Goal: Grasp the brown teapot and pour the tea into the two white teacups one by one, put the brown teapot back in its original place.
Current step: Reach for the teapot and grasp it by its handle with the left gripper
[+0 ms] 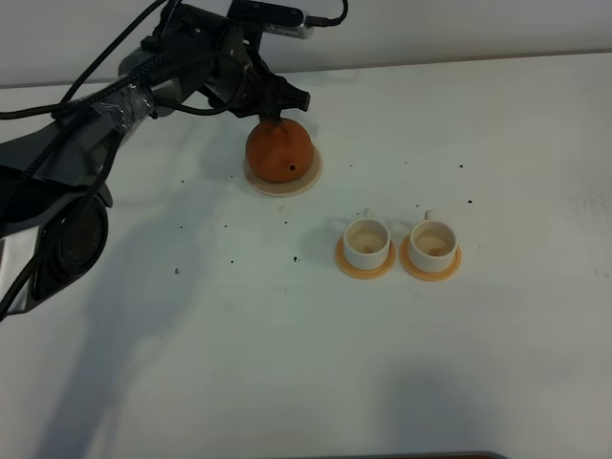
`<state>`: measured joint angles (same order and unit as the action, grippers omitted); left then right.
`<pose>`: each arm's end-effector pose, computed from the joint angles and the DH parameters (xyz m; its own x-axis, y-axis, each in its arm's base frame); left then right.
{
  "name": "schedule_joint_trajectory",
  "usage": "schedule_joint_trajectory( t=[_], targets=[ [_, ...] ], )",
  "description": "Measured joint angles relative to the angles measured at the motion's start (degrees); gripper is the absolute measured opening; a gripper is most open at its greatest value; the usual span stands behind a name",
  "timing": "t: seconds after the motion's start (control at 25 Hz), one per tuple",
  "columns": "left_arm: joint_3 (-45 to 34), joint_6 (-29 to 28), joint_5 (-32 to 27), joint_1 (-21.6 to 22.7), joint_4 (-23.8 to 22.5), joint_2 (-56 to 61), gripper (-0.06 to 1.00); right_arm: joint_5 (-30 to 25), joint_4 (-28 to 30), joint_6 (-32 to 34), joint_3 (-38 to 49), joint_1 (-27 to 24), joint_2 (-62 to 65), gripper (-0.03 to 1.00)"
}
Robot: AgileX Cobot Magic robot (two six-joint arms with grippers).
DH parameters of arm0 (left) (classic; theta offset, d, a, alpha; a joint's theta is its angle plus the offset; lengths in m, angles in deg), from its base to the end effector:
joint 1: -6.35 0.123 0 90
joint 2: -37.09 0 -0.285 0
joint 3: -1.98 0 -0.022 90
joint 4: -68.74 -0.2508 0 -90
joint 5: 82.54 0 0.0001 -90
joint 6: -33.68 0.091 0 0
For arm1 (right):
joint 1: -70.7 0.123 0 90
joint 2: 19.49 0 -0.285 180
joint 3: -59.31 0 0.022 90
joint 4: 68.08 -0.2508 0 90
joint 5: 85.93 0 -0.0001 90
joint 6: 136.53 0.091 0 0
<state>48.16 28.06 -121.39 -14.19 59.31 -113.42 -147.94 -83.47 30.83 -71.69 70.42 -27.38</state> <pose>0.5194 -0.1846 0.1504 -0.7367 0.3085 -0.6018 0.3135 0.9443 0.1003 -0.0061 0.0214 0.2759 -0.4492 -0.0873 -0.8891 -0.2445 0.9692 0.0284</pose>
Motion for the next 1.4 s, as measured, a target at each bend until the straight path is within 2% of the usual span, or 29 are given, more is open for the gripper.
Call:
schedule_joint_trajectory(
  t=[0.4,0.92,1.4],
  targets=[
    [0.3,-0.1,-4.3,1.3,-0.5,0.4,0.47,0.0,0.0,0.0,0.0,0.0,0.0,0.24],
    [3.6,0.7,-18.2,1.6,-0.9,0.5,0.47,0.0,0.0,0.0,0.0,0.0,0.0,0.24],
    [3.6,2.7,-25.2,1.8,0.2,0.5,0.47,0.0,0.0,0.0,0.0,0.0,0.0,0.24]
  ],
)
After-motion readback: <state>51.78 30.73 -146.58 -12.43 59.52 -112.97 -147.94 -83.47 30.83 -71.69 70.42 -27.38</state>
